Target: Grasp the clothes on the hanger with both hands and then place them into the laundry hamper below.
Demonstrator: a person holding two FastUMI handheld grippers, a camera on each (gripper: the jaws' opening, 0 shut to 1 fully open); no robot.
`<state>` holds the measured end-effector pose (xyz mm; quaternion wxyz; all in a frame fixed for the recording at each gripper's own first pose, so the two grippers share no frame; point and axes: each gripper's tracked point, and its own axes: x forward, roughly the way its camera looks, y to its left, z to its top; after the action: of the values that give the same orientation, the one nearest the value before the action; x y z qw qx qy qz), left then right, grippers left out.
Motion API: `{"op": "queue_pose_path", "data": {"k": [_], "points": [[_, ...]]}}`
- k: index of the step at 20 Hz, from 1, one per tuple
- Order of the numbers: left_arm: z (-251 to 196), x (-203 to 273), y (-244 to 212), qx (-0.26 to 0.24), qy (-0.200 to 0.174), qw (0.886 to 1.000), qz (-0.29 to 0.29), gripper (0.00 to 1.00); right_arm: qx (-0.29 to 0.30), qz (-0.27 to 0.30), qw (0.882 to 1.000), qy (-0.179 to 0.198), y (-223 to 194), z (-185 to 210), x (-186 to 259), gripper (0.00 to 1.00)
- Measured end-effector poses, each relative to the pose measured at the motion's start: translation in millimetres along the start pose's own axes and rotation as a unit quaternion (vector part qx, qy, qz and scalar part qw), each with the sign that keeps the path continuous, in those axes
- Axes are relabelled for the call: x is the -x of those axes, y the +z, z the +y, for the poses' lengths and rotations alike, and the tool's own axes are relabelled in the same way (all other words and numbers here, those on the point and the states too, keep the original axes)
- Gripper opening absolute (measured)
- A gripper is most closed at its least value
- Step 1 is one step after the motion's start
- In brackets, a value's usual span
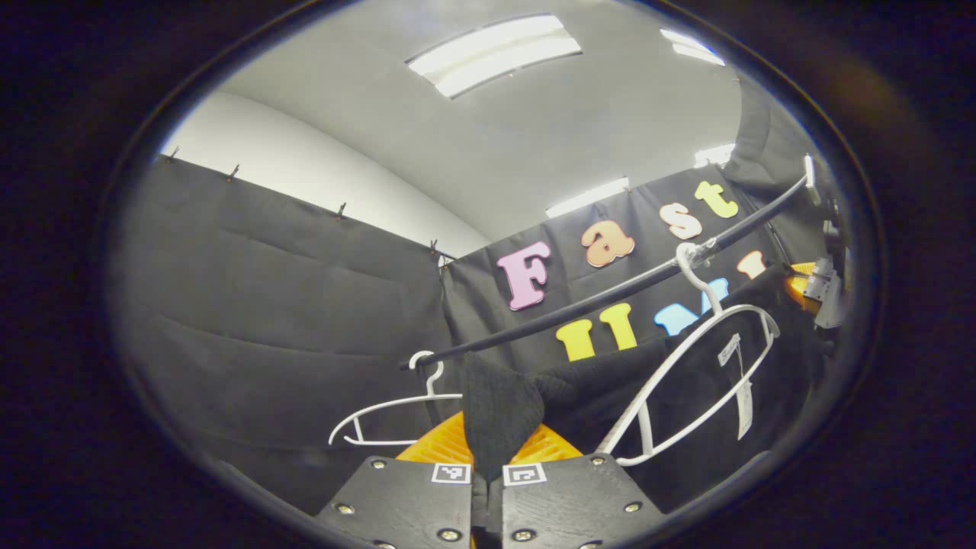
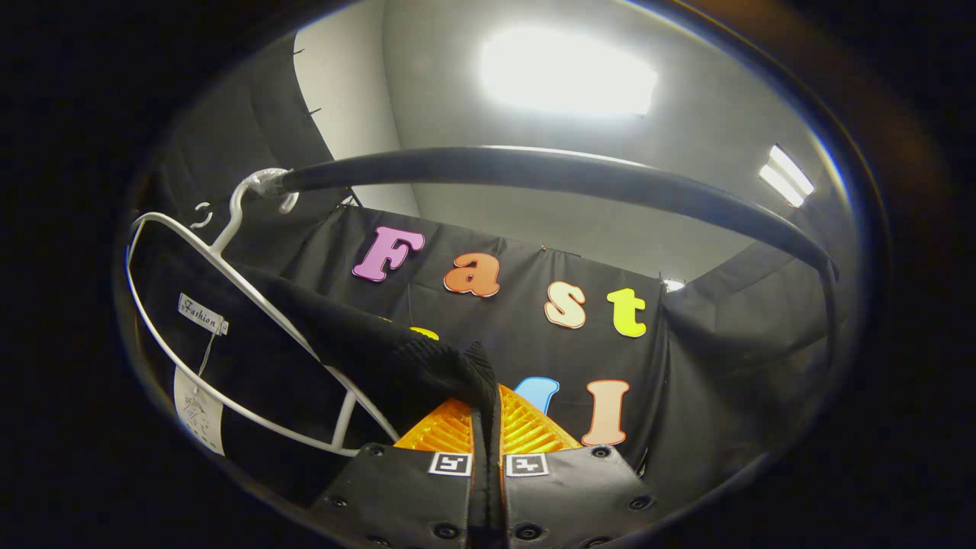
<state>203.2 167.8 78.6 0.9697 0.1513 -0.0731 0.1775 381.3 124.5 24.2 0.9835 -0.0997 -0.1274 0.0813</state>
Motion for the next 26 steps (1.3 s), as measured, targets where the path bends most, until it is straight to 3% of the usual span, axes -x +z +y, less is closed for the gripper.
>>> {"op": "queue_pose_path", "data": {"k": [11, 20, 26], "points": [[-3.8, 0.3, -64.0, 0.05, -0.059, 0.995, 0.058, 0.01, -0.027, 0.094, 0.994, 0.045, -55.2, 22.2, 13.6, 0.02], [-8.7, 28.5, -104.2, 0.043, -0.091, 0.99, 0.098, 0.01, -0.011, 0.138, 0.988, 0.069, -94.3, 28.8, 28.0, 0.02], [-34.9, 37.6, -130.0, 0.037, -0.111, 0.985, 0.127, 0.02, -0.018, 0.19, 0.98, 0.051, -129.8, 14.2, 50.9, 0.02]]}}
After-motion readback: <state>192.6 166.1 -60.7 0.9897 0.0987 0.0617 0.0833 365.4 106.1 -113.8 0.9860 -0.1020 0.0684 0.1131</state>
